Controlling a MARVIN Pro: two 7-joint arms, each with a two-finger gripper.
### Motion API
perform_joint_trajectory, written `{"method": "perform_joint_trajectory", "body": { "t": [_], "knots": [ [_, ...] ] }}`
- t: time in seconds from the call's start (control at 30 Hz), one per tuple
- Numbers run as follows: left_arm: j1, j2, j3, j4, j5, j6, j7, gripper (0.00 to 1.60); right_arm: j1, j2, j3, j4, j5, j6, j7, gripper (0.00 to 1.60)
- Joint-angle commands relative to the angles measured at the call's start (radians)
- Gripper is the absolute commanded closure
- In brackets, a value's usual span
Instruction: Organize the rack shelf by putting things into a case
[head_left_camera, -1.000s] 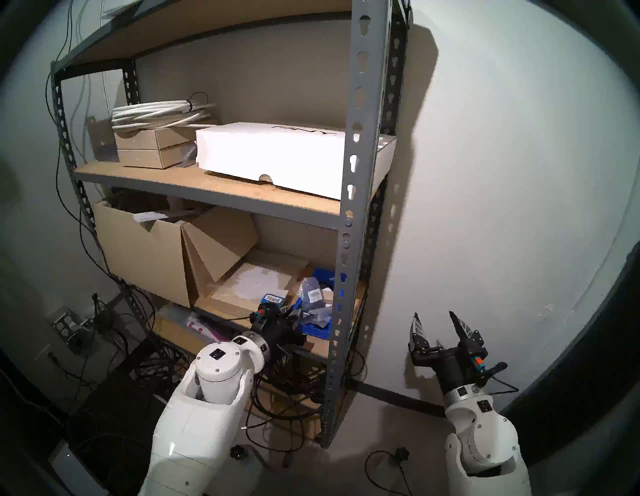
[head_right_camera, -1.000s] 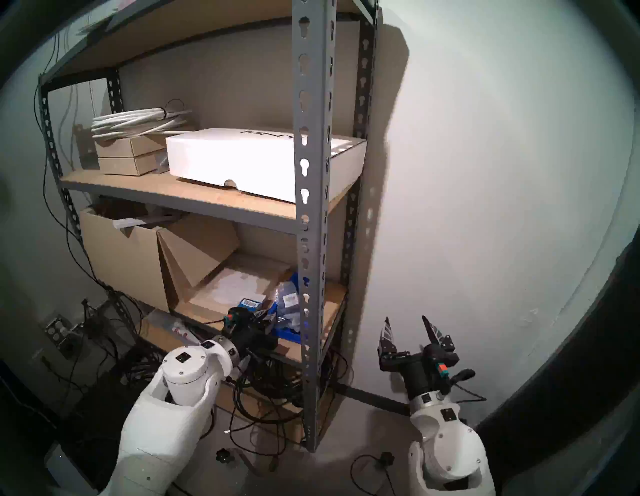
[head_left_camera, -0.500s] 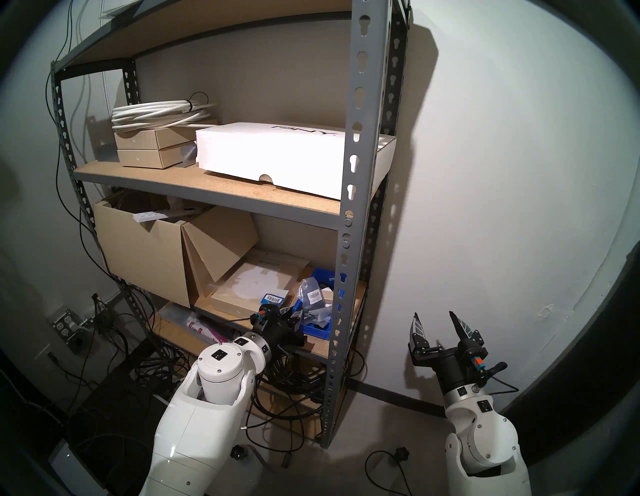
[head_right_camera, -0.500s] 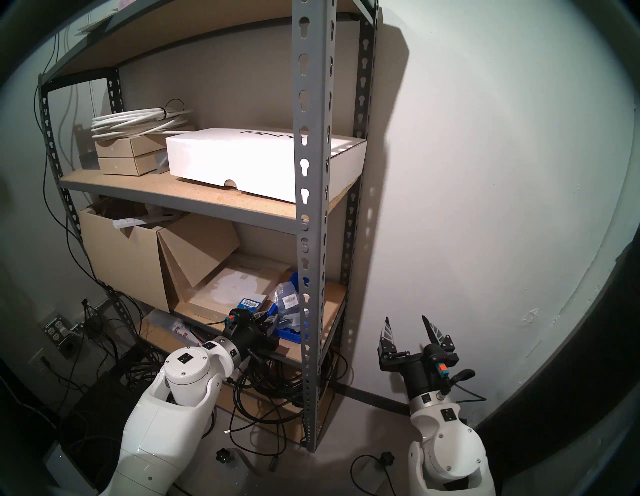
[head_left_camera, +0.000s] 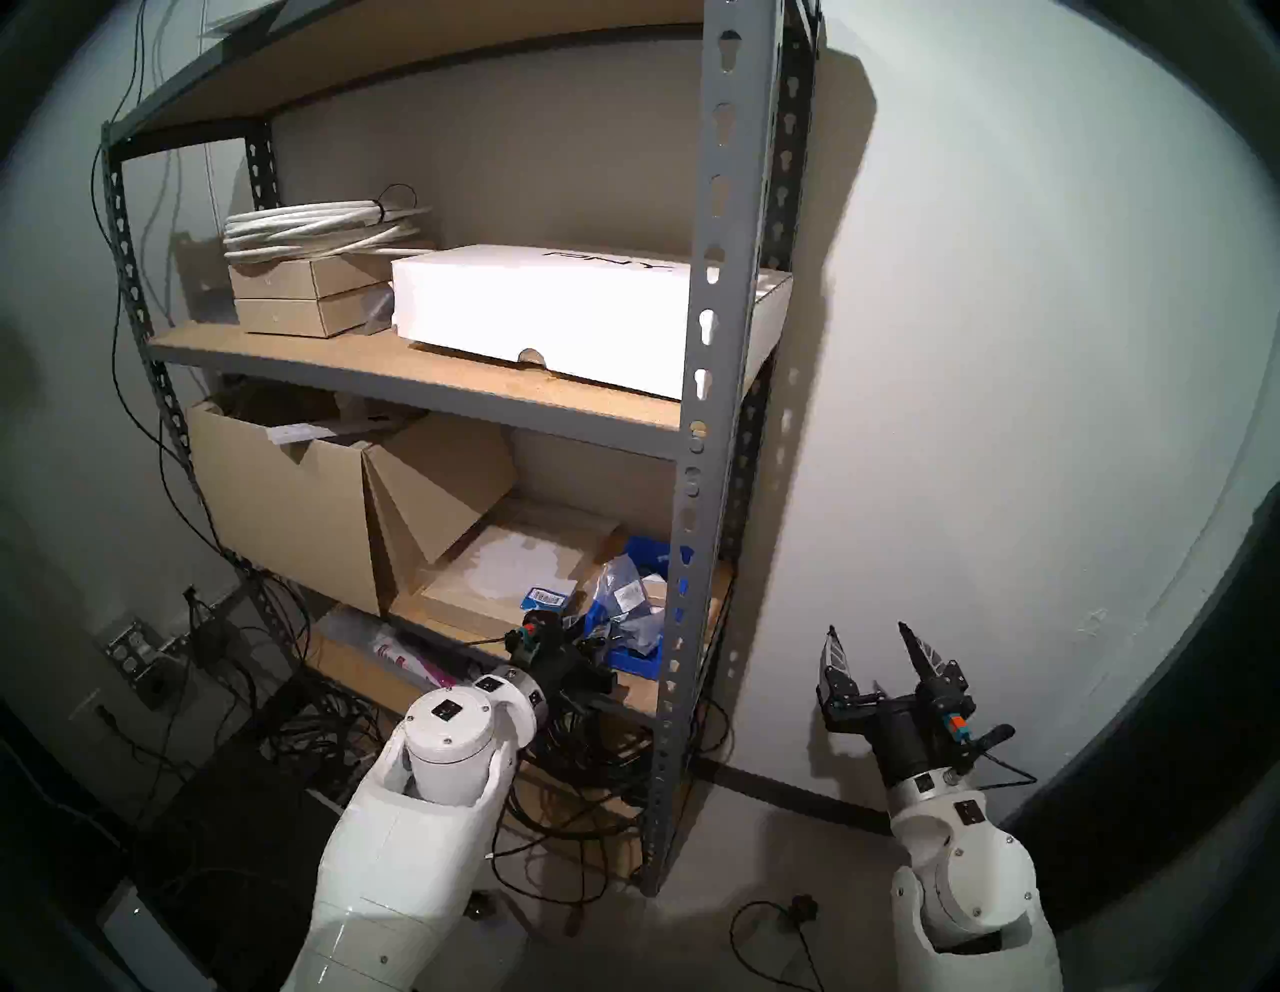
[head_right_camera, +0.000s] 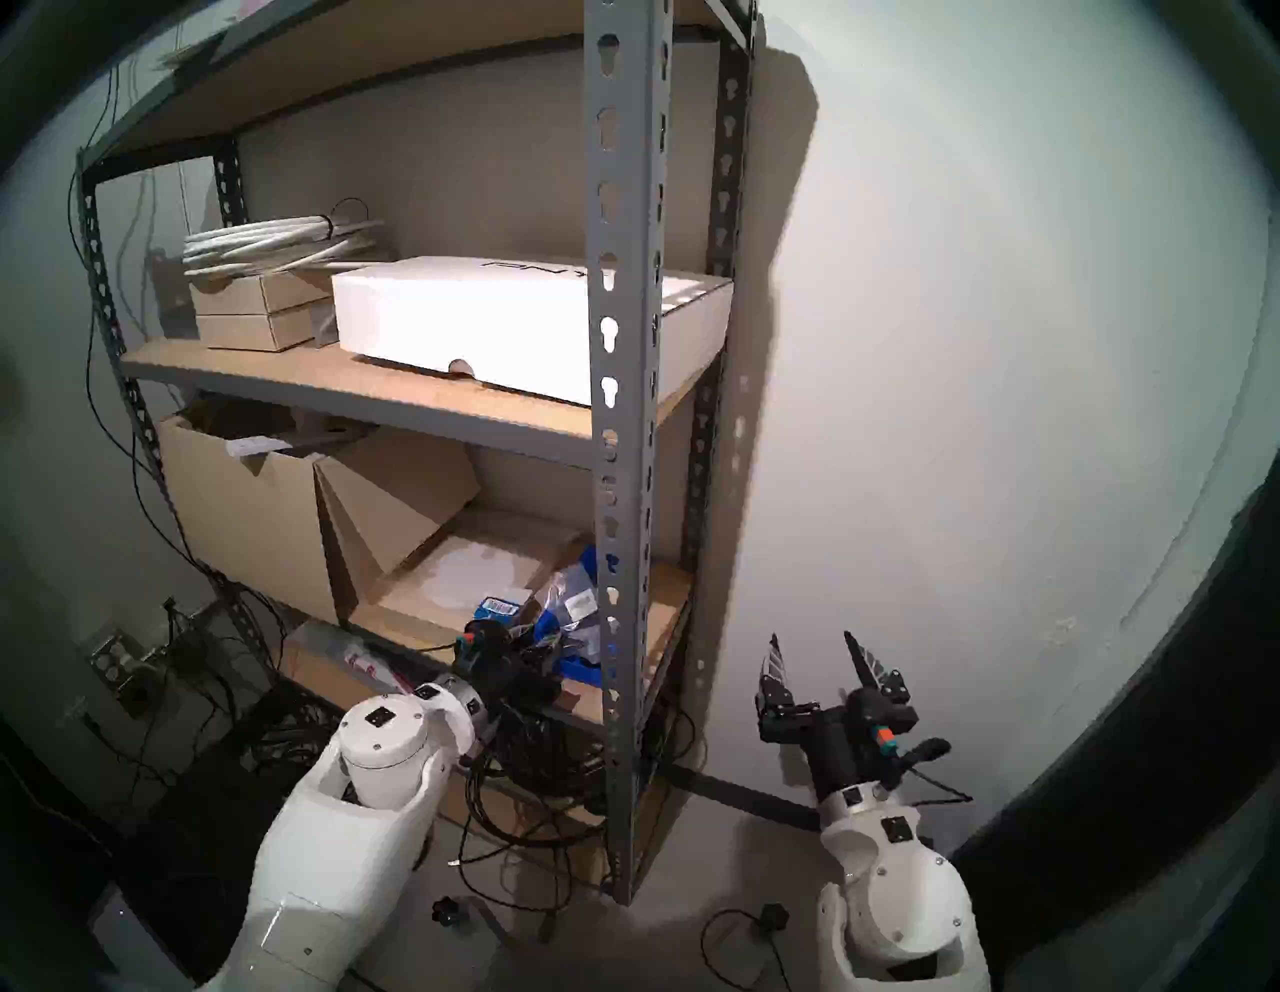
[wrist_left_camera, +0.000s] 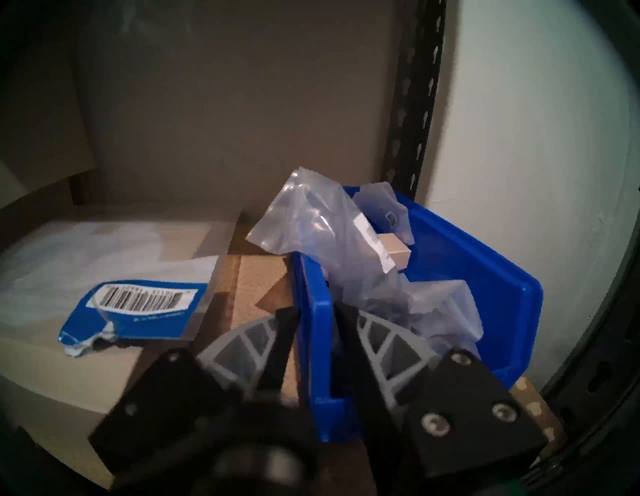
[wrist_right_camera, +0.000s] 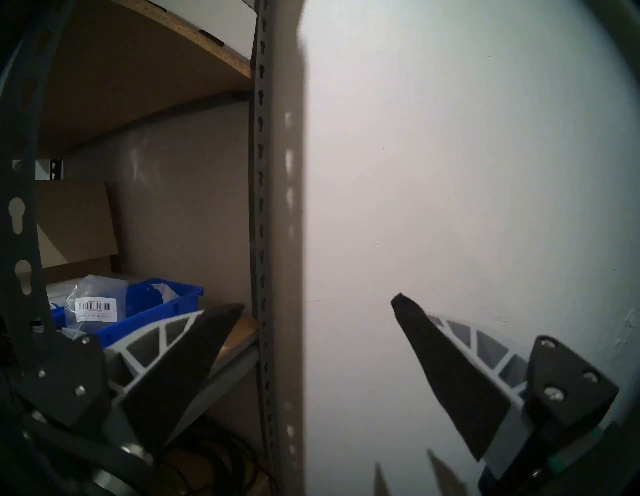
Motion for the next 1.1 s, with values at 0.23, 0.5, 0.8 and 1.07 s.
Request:
{"method": "perform_joint_trajectory", "body": {
  "t": [0.23, 0.5, 0.8, 1.07],
  "knots": [
    [-0.044, -0.017, 0.013, -0.001, 0.0, -0.005, 0.012, 0.85, 0.002, -0.002, -0.001, -0.021, 0.002, -0.003, -0.001, 0.0],
    [-0.042, -0.011, 0.02, 0.017, 0.003, -0.008, 0.017, 1.39, 0.002, -0.002, -0.001, -0.021, 0.002, -0.003, -0.001, 0.0],
    [-0.027, -0.014, 0.013, 0.013, 0.004, -0.021, 0.034, 1.6, 0.002, -0.002, -0.001, -0.021, 0.002, -0.003, -0.001, 0.0],
    [-0.027, -0.025, -0.014, 0.004, -0.022, -0.027, 0.041, 1.6, 0.002, -0.002, -0.001, -0.021, 0.002, -0.003, -0.001, 0.0]
  ]
}}
